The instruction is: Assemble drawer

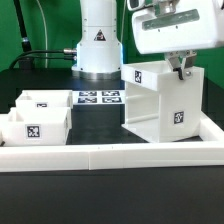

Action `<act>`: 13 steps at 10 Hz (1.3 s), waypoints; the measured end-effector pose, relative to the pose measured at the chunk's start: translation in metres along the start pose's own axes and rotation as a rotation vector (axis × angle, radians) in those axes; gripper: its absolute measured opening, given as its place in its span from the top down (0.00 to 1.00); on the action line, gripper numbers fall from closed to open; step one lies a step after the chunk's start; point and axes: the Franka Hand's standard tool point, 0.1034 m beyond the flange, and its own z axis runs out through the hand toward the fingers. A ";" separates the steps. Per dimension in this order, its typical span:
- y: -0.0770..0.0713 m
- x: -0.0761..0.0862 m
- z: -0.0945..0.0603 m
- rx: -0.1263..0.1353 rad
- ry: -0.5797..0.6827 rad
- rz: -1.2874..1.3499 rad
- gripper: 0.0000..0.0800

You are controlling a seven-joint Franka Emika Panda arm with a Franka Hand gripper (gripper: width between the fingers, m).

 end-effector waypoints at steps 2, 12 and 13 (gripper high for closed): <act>0.000 0.007 0.002 0.010 -0.021 0.256 0.94; -0.037 0.019 0.006 0.036 -0.027 0.382 0.94; -0.043 0.022 0.007 0.043 -0.025 0.385 0.94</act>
Offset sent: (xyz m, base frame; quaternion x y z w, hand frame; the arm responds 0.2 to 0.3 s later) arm 0.0162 -0.0074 0.0021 -0.0104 0.0369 0.2774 0.9600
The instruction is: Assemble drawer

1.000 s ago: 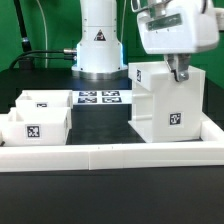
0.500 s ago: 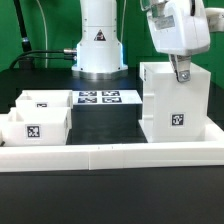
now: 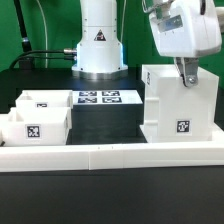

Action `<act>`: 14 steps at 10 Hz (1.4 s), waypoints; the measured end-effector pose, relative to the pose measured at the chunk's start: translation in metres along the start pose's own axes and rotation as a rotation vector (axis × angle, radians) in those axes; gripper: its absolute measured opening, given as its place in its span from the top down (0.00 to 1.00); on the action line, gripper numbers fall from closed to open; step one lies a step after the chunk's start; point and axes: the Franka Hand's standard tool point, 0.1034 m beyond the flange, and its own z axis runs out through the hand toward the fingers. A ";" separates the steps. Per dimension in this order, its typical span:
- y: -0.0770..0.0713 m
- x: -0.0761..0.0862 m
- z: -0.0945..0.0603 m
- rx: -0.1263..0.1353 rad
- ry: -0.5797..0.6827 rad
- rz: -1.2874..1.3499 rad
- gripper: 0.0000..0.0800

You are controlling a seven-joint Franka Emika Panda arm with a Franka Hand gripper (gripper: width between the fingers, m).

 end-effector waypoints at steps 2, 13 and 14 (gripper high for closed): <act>-0.015 0.001 0.003 0.007 -0.003 0.004 0.94; -0.020 0.000 0.003 0.011 -0.004 -0.059 0.20; -0.013 0.001 -0.004 0.010 -0.008 -0.129 0.19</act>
Offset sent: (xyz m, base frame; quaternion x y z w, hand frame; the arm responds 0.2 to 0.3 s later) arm 0.0272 0.0027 -0.0013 -0.0030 0.0172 0.0145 0.9997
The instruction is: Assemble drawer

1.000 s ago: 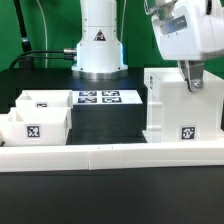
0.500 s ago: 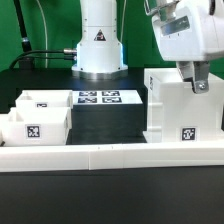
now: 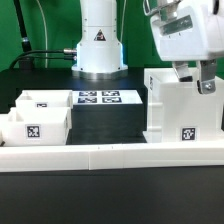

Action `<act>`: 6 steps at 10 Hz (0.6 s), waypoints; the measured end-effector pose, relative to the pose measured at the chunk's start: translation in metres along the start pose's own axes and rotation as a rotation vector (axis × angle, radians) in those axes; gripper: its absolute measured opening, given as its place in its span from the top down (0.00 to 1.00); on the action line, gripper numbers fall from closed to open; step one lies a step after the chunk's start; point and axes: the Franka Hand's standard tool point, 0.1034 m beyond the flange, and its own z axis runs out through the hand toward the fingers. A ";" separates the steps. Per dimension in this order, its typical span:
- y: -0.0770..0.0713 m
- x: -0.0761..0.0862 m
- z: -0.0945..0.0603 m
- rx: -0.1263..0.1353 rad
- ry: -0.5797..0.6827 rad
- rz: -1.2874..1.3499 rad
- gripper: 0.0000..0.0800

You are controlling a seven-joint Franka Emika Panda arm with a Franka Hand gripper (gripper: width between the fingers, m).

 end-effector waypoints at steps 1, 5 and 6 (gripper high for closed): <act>0.007 0.000 -0.010 -0.010 -0.006 -0.057 0.19; 0.022 0.012 -0.034 -0.005 -0.009 -0.131 0.19; 0.022 0.012 -0.034 -0.005 -0.009 -0.168 0.19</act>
Offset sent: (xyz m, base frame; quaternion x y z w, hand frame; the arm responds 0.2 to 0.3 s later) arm -0.0303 -0.0279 0.0220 0.0126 -0.0082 0.0419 0.9990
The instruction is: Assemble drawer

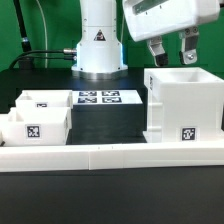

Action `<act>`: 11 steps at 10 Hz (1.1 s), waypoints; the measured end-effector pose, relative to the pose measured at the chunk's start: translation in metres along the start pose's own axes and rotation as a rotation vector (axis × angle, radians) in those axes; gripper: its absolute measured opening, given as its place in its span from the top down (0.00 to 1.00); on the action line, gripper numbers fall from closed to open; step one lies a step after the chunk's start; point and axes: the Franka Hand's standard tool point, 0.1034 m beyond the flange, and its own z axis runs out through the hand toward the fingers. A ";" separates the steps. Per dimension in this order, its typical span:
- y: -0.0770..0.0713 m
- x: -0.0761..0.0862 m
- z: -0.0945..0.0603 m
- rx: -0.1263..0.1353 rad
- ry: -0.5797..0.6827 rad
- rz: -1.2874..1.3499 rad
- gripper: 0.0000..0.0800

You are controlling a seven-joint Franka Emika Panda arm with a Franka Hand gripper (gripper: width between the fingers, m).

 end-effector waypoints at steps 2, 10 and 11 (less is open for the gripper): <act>0.009 0.013 0.005 -0.027 0.003 -0.269 0.19; 0.033 0.047 -0.003 -0.066 -0.001 -1.060 0.19; 0.038 0.058 -0.004 -0.072 0.004 -1.120 0.19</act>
Offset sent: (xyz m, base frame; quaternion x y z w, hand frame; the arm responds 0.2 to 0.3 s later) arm -0.0279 -0.0361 0.0012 -0.0456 0.0183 -0.2748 0.9603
